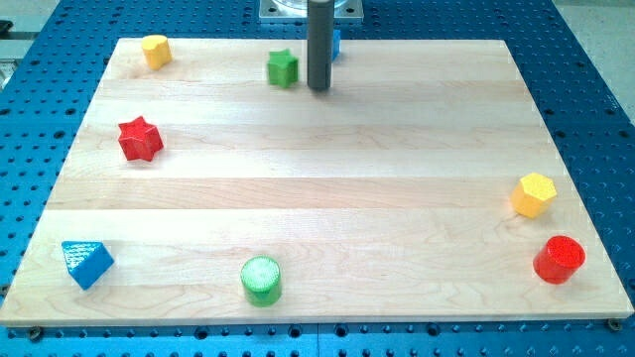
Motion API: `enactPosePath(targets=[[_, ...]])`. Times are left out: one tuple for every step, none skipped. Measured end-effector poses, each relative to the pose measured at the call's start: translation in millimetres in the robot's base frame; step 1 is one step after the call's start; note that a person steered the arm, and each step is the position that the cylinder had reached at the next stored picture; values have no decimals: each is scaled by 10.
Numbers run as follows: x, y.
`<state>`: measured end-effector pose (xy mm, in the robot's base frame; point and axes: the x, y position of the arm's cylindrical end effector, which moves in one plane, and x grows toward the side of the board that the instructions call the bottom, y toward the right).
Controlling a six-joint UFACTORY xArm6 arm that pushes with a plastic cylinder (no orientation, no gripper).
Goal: Slide the blue cube parallel to the right of the green star
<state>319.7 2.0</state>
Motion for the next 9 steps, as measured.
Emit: enactPosePath(targets=[[118,-434],[-59,-1690],[-796,-1804],[-1282,-1466],[-1268,-872],[-1264,235],[-980,948],[-485,1476],[-790,1067]])
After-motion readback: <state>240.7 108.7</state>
